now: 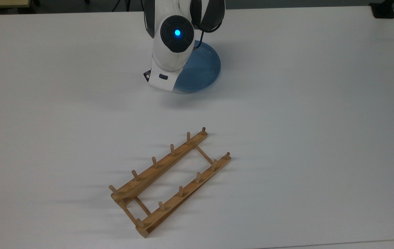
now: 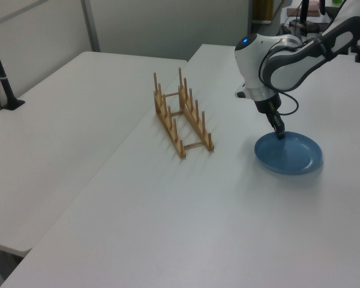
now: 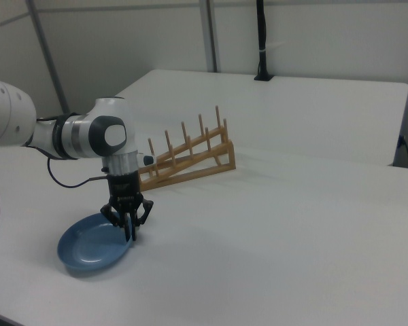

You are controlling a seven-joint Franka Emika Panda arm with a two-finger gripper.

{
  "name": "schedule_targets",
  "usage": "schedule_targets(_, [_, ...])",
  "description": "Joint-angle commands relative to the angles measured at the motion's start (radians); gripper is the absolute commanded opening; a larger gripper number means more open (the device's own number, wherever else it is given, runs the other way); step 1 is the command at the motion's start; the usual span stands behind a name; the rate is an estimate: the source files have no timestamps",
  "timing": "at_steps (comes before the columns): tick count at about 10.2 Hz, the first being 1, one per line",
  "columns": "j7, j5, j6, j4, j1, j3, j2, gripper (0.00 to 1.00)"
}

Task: Place plate in plate rack
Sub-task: 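Lower the gripper onto the plate rim and close on it, then lift the plate upright and carry it above the wooden rack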

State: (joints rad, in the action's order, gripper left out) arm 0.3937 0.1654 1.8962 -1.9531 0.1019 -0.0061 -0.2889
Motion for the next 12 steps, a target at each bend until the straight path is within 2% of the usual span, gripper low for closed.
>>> schedule_targets(1, [0.005,0.002,-0.075,0.101,0.002,-0.006,0.016,0.00])
schedule_targets(3, [-0.004,-0.004,-0.191,0.268,0.005,-0.006,0.016,0.00])
schedule_targets(5, [-0.050,-0.007,-0.201,0.391,0.004,-0.008,0.022,0.00])
schedule_targets(7, [-0.166,-0.015,-0.187,0.495,-0.001,-0.017,0.017,0.00])
schedule_targets(9, [-0.344,-0.017,-0.096,0.555,-0.002,-0.023,0.019,0.00])
schedule_targets(10, [-0.481,-0.004,-0.006,0.565,-0.002,-0.025,0.017,0.00])
schedule_targets(11, [-0.556,0.011,0.057,0.566,-0.002,-0.025,0.016,0.00])
schedule_targets(12, [-0.655,0.069,0.146,0.566,-0.002,-0.025,0.016,0.00])
